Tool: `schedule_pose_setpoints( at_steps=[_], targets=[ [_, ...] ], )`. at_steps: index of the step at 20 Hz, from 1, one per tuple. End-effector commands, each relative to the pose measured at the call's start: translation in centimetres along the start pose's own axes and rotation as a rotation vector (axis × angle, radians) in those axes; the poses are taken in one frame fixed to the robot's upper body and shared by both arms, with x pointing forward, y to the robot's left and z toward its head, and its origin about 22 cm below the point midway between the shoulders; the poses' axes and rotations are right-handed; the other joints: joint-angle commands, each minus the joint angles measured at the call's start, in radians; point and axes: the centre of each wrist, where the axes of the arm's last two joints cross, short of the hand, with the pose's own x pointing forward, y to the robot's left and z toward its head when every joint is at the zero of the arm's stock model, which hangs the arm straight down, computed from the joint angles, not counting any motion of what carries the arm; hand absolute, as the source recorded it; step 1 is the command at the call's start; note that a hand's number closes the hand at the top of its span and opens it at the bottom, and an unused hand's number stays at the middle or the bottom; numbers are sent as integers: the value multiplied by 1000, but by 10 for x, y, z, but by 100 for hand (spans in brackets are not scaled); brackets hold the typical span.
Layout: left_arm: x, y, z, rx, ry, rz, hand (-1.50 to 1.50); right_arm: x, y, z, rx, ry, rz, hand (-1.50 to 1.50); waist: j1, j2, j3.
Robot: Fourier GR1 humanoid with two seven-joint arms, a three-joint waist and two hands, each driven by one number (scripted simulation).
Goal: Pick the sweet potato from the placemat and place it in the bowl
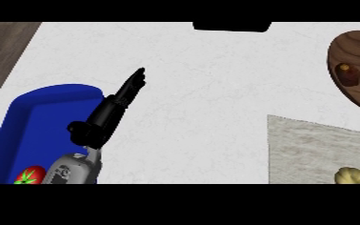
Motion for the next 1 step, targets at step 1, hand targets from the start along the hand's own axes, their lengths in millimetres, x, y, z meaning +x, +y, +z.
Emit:
schedule_pose_setpoints(
  at_steps=[1],
  targets=[
    [-2, 0, -1, 13, 5, 10, 0, 1, -13, 9, 50, -41, -55, -150, 1, 5, 1]
  ],
)
